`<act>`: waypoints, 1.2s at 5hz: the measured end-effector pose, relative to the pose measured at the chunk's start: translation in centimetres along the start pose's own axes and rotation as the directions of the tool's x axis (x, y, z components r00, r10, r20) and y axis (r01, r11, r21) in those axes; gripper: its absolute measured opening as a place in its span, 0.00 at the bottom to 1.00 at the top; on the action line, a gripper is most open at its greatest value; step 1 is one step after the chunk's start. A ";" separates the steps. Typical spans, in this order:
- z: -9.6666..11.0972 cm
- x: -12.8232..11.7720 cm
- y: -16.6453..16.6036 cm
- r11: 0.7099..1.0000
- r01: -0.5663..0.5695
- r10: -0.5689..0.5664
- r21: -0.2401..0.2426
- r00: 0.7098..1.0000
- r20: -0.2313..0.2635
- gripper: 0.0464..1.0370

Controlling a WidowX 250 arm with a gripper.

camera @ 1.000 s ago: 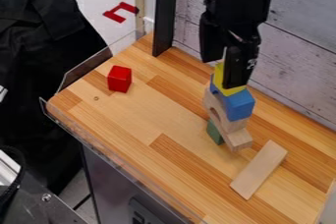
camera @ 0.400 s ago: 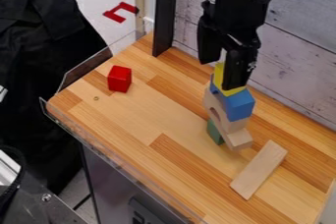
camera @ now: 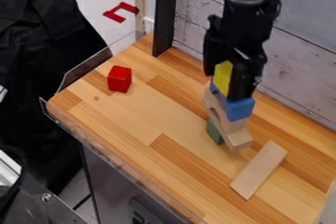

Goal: Remove the yellow cube from the tower and put it in the left side of the table

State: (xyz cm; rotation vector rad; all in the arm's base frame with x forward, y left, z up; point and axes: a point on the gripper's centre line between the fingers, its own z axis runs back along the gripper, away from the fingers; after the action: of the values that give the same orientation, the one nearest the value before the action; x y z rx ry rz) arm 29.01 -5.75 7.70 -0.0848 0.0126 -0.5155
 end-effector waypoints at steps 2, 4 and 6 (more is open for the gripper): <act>0.0 0.2 0.7 0.997 -0.072 0.072 0.008 0.997 0.023 0.55; 2.3 -1.4 4.3 0.946 -0.322 0.317 0.037 0.942 0.115 0.55; -0.2 -4.8 9.7 0.792 -0.610 0.607 0.011 0.791 0.080 0.55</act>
State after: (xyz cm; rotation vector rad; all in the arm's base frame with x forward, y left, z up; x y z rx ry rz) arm 29.64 5.01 6.61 -0.0587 -0.0399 0.1423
